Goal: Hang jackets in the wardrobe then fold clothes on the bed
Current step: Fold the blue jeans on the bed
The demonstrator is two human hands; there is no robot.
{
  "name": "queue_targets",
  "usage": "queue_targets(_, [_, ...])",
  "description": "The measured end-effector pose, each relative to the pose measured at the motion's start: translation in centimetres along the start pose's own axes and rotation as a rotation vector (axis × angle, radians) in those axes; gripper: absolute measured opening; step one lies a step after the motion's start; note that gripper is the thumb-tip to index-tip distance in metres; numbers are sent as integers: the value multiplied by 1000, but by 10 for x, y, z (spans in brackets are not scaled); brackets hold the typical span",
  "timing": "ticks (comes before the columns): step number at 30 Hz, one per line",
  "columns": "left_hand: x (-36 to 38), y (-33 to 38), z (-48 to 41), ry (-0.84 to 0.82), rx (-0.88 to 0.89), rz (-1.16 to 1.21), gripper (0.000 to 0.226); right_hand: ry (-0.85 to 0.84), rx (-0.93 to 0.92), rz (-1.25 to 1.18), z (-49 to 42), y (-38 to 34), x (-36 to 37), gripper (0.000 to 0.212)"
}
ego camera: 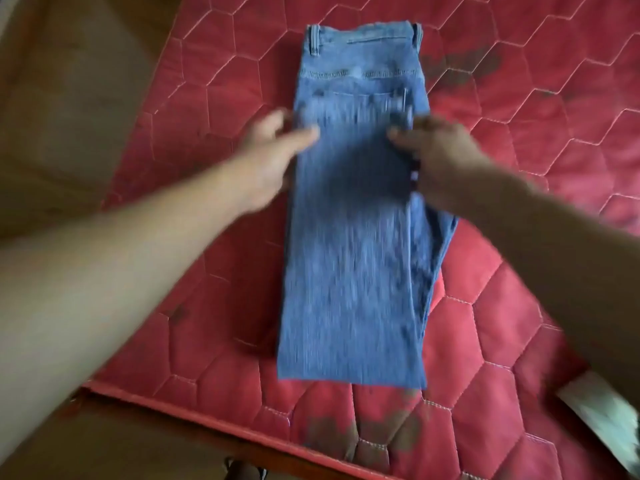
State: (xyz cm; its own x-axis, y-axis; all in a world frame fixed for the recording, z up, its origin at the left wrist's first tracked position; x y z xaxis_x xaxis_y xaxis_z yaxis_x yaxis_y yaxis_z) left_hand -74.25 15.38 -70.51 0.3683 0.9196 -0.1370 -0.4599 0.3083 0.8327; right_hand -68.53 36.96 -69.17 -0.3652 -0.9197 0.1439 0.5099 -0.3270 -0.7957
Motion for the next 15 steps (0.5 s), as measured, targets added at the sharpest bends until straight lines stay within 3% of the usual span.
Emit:
queue_targets(1, [0, 10, -17, -33, -42, 64, 14, -30, 10, -61, -19, -11, 3, 9])
queue_targets(5, [2, -33, -14, -228, -272, 43, 30, -66, 314, -51, -34, 34, -14, 24])
queue_targets(11, [6, -117, 89, -390, -547, 144, 33, -116, 640, -148, 69, 114, -52, 28])
queue_targets(13, [12, -140, 124, -419, -595, 122, 43, -155, 690, -211, 103, 138, -50, 16])
queue_targets(15, [18, -154, 147, -401, -612, 92, 45, -180, 689, -185, 126, 160, -49, 27])
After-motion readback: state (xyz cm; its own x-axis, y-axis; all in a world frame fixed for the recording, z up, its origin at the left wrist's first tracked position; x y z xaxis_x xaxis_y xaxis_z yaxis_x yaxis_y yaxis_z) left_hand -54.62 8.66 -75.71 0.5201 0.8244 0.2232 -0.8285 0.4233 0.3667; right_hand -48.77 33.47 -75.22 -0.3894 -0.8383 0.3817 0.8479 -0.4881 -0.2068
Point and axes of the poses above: each hand's wrist, its own z-axis away from the middle knuckle, its own x-axis out of the palm, y = z × x, the point moved 5 cm from there along -z, towards the middle knuckle, and after that the axes turned 10 degrees about -z, right-handed, at the moved point
